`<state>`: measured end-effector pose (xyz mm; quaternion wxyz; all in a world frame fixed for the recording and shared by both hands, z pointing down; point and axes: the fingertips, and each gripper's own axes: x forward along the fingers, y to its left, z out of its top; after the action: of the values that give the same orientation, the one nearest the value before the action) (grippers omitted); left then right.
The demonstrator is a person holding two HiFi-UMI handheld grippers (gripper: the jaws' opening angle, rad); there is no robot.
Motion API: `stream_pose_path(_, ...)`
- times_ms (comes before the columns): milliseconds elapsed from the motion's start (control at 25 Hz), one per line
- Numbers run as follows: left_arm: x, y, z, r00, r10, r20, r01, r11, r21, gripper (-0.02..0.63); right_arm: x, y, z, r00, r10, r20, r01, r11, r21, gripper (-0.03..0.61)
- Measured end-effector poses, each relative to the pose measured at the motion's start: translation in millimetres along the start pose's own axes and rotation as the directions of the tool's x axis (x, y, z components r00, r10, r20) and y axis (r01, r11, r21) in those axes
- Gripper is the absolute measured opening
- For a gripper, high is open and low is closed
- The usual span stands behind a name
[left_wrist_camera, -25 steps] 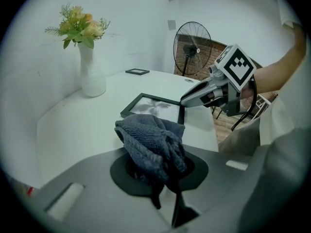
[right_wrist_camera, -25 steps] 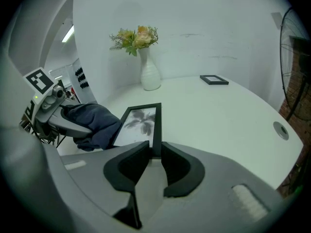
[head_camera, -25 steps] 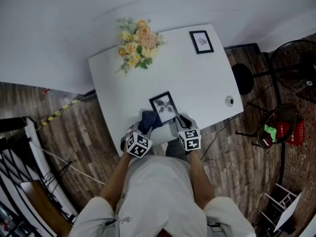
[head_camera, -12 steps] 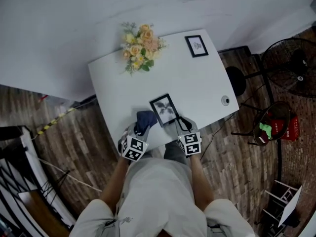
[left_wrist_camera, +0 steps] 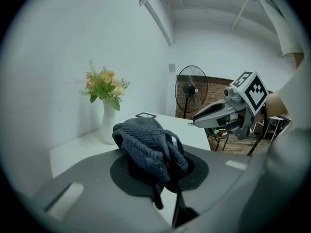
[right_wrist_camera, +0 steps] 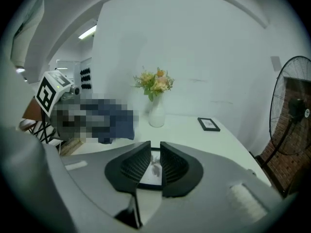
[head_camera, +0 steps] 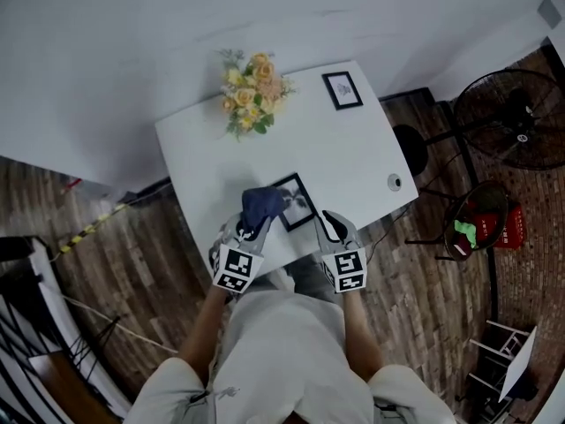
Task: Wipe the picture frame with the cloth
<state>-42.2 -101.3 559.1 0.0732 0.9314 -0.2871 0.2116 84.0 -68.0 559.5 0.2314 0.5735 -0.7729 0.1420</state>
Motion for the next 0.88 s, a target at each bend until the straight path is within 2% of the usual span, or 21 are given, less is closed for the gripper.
stream_pose_path(160,-8,3,27,0.998,0.033,0.051,-0.033,0.999,-0.001,0.086,-14,-1,31,0.998,0.012,0.067,-0.01,1.0,-0.016,0.027)
stream_pose_path(400,-18,3,68,0.989,0.104,0.105,-0.105,0.994,0.001,0.086,-31,-9,66,0.985,0.066,0.159,-0.059,0.997,-0.046,0.007)
stream_pose_path(640,-28,-8,103,0.974,0.175,0.144,-0.174,0.985,-0.016,0.086,-48,-18,86,0.964,0.141,0.224,-0.128,0.989,-0.07,0.003)
stream_pose_path(880,-30,-17,114,0.968,0.201,0.152,-0.204,0.979,0.0,0.086,-55,-22,94,0.949,0.183,0.256,-0.169,0.983,-0.076,0.003)
